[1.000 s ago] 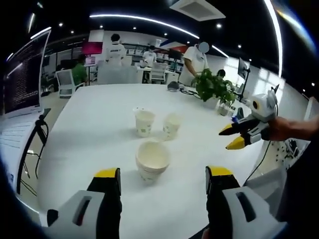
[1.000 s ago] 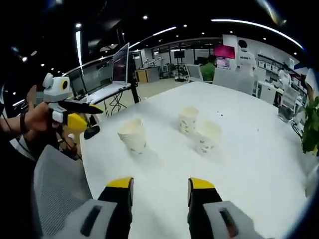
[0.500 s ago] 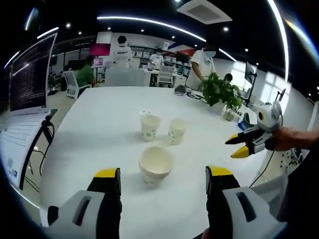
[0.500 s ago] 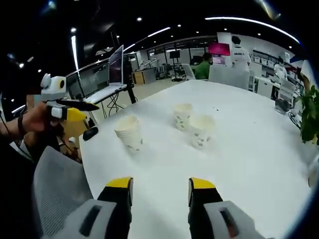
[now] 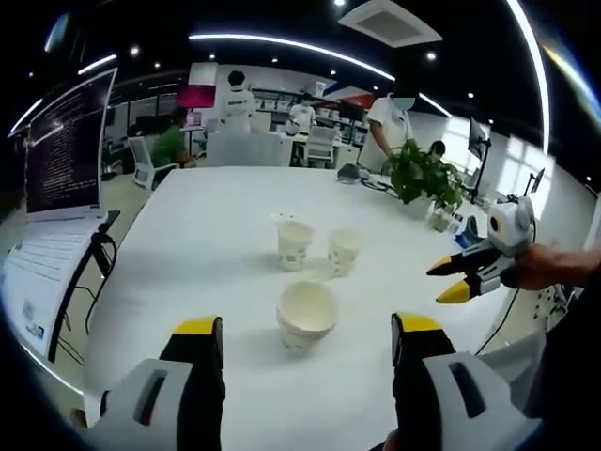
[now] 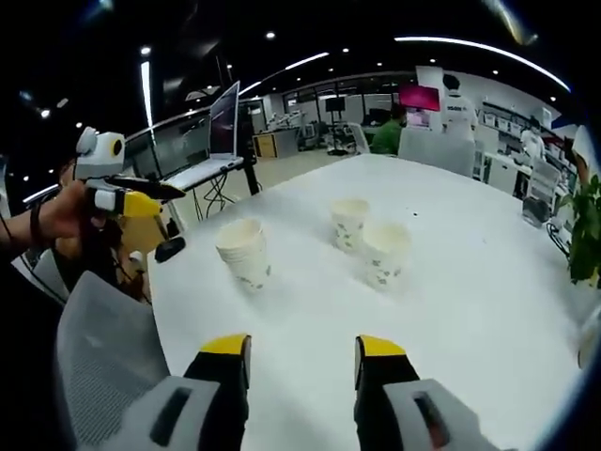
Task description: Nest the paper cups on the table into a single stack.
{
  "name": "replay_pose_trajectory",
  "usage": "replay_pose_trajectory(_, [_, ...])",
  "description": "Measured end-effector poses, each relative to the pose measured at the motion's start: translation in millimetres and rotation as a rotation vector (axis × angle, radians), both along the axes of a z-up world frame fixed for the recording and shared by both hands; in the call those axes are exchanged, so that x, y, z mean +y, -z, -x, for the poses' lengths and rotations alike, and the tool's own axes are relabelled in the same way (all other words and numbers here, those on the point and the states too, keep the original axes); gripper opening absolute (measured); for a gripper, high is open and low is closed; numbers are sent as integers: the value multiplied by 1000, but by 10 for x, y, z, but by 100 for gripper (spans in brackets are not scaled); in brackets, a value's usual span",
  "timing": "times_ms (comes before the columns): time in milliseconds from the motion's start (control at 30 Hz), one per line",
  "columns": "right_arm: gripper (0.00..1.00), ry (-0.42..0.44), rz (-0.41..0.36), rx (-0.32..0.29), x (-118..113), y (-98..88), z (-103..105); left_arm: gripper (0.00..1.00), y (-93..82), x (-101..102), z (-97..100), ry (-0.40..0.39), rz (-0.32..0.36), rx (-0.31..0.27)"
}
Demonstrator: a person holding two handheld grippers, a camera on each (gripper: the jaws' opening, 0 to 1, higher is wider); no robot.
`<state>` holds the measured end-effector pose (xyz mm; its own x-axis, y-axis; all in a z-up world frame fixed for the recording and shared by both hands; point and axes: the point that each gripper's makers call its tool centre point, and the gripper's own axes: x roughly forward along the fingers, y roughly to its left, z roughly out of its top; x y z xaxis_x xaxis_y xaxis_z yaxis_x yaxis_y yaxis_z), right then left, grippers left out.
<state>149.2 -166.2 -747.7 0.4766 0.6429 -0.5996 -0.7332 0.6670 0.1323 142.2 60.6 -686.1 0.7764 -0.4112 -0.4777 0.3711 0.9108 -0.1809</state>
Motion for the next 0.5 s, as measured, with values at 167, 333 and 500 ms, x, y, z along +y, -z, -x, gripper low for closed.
replay_pose_trajectory(167, [45, -8, 10, -27, 10, -74, -107, 71, 20, -27, 30, 11, 0, 4])
replay_pose_trajectory(333, [45, -26, 22, -58, 69, -198, -258, 71, 20, -69, 67, 26, -2, 10])
replay_pose_trajectory(500, [45, -56, 68, -88, 131, -262, -499, 71, 43, -16, 84, 20, 10, 7])
